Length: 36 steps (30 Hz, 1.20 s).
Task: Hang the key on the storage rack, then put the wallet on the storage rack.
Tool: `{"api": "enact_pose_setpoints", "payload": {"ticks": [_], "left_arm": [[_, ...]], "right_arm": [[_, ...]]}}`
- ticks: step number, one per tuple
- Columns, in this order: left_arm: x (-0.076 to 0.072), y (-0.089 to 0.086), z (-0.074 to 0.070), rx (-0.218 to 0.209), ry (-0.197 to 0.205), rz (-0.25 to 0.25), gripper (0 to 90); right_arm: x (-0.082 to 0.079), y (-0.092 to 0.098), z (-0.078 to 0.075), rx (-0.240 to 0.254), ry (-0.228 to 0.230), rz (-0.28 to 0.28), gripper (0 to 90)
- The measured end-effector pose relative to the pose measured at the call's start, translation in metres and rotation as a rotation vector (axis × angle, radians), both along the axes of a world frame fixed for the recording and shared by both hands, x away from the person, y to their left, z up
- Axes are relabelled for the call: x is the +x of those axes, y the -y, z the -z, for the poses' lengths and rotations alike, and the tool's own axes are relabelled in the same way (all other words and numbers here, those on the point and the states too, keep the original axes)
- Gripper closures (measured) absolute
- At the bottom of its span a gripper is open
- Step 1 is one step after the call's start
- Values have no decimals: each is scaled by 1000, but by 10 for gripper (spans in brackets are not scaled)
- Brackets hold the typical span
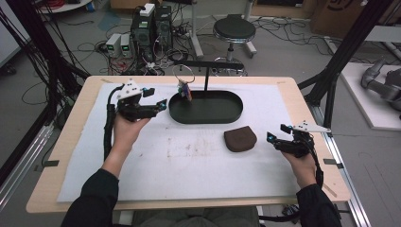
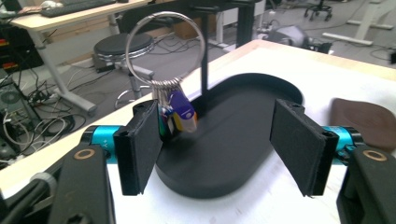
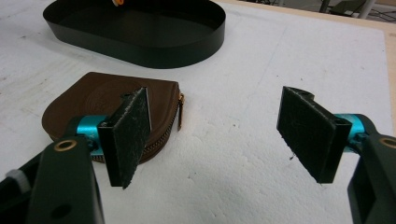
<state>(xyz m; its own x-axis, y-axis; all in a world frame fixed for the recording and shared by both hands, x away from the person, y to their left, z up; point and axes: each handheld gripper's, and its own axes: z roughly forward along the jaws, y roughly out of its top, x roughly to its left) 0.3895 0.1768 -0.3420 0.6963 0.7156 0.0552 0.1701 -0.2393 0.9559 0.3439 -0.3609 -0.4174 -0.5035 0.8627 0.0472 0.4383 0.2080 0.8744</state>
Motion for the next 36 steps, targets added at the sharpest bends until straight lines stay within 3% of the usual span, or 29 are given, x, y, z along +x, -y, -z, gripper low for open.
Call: {"api": "enact_pose_setpoints", "payload": {"ticks": [8,12,23,36], "left_arm": [[-43,-20,23,-5,-14,-1,301],[-54,-29,35,-4,-9,-16,293],[-60,-42,48,8,-6,-65,288],[-56,-44,56,19,-29,-69,288]], "right_arm": [[0,-4,0,-10,0,-6,264],[-1,-5,0,-12,3,-4,264],[-1,-5,0,-5,5,-7,264],[-2,-8,1,-21,-14,-51,303]]}}
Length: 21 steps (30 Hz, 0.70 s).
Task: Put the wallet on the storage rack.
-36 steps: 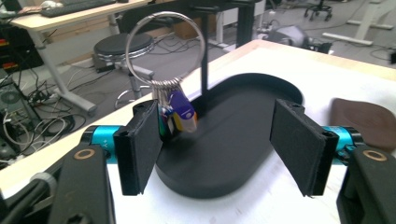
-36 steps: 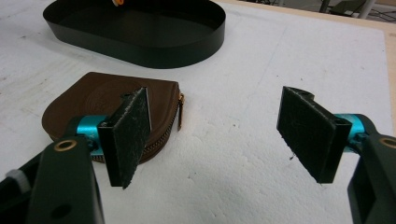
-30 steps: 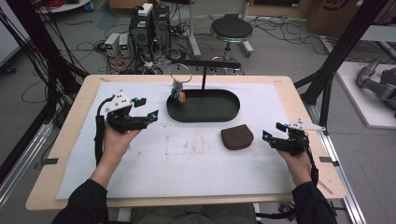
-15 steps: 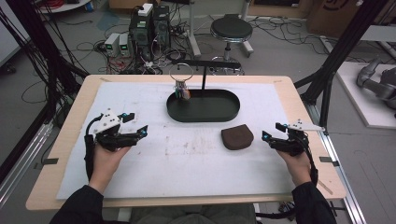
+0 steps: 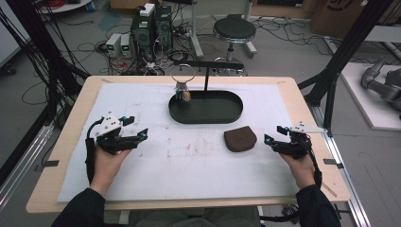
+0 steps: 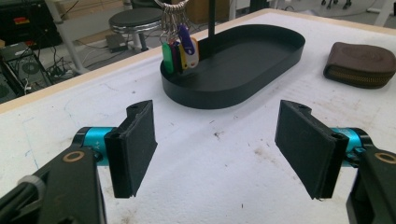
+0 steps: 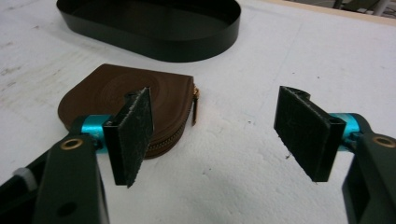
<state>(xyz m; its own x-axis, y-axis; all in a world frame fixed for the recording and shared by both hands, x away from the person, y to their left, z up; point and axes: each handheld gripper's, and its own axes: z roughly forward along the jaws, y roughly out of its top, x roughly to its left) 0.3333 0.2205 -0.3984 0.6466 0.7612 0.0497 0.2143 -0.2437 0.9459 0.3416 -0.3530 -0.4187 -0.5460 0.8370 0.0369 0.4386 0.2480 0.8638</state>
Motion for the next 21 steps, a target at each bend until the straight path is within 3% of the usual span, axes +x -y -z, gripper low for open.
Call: {"api": "enact_pose_setpoints", "payload": {"ticks": [6,16,21], "left_arm": [[0,2,1,9,-6,9,288],[-1,5,1,15,-9,12,289],[-1,4,2,6,-12,10,289]], "right_arm": [[2,-9,3,-24,-20,-51,394],[22,-23,1,0,-44,-41,503],[35,-25,0,10,-96,-43,524]]}}
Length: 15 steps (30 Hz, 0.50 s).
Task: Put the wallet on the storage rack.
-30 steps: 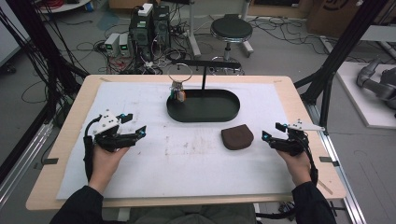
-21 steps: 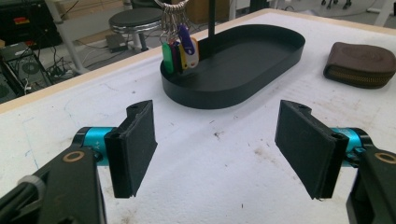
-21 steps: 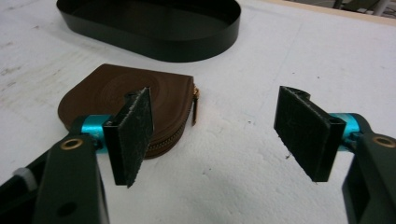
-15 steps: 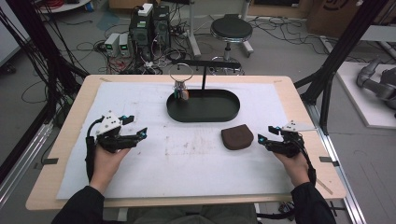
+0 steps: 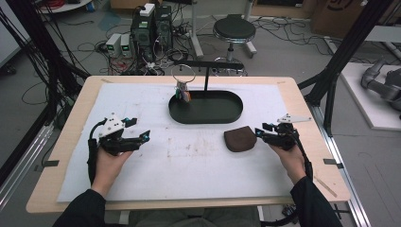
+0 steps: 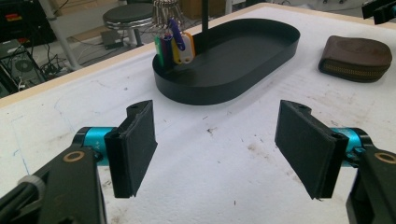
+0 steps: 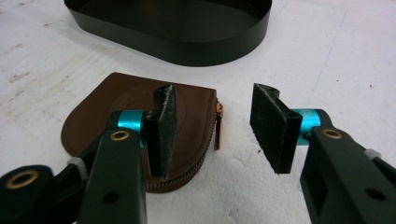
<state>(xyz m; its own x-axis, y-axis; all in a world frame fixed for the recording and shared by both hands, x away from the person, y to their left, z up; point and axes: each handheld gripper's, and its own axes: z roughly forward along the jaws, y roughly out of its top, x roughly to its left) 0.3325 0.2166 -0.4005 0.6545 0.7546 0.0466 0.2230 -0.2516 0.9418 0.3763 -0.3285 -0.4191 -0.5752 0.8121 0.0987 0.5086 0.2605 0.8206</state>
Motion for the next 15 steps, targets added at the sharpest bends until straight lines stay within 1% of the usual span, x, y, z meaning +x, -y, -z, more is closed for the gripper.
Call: {"api": "enact_pose_setpoints", "payload": {"ticks": [4,6,9,12,14,15], "left_arm": [[0,0,1,2,-4,6,289],[0,0,1,1,-4,7,290],[1,1,1,-1,-5,12,290],[1,0,2,4,-8,12,290],[1,-1,3,2,-9,10,290],[1,-1,2,1,-9,11,290]], "right_arm": [[11,-3,-1,1,-23,3,533],[16,-5,2,-1,-36,4,541],[22,-9,6,-8,-74,10,540],[27,-12,8,-9,-101,8,527],[29,-15,9,-3,-106,4,516],[31,-17,11,-5,-117,4,506]]}}
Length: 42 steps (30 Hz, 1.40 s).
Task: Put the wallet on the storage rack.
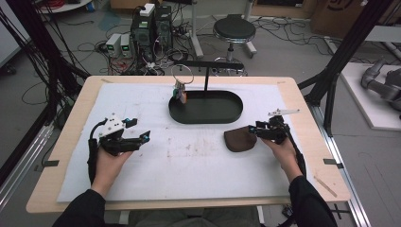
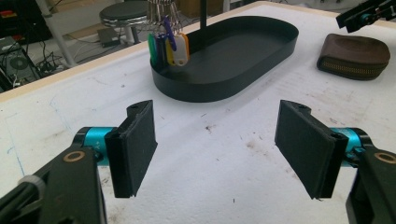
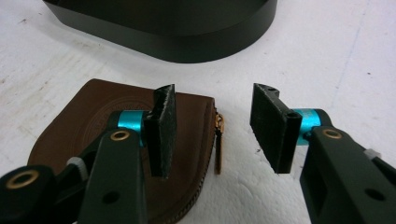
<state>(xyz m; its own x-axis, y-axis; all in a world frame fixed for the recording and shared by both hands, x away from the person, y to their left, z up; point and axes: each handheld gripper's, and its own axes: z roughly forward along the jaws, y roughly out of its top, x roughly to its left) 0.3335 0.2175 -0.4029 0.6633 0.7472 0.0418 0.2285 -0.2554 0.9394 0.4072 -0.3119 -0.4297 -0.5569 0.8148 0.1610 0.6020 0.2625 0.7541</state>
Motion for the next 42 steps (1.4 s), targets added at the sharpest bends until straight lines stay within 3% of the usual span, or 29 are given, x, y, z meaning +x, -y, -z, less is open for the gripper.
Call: {"api": "enact_pose_setpoints", "payload": {"ticks": [2,5,7,11,17,18,23,34,39,42], "left_arm": [[0,0,0,-1,1,-5,290],[-1,0,0,-1,-2,-3,290],[-1,0,1,4,-4,1,290],[0,2,1,10,-8,9,291],[0,4,1,14,-4,15,290],[0,4,1,14,-5,15,291],[0,4,0,10,-3,12,291],[2,11,-1,3,-1,31,291],[4,22,-3,-5,2,59,291],[6,32,-4,-12,1,80,291]], "right_arm": [[5,-3,3,-9,-47,3,468],[11,-2,6,22,-95,14,445],[14,1,8,69,-137,4,498],[15,3,9,129,-175,-31,645],[10,-1,4,69,-127,-40,758],[9,-2,3,55,-113,-41,850],[1,-9,-5,6,-47,-65,900],[-22,-13,-27,53,90,-122,900],[-31,-15,-35,69,150,-139,900],[-35,-16,-38,68,164,-148,900]]}}
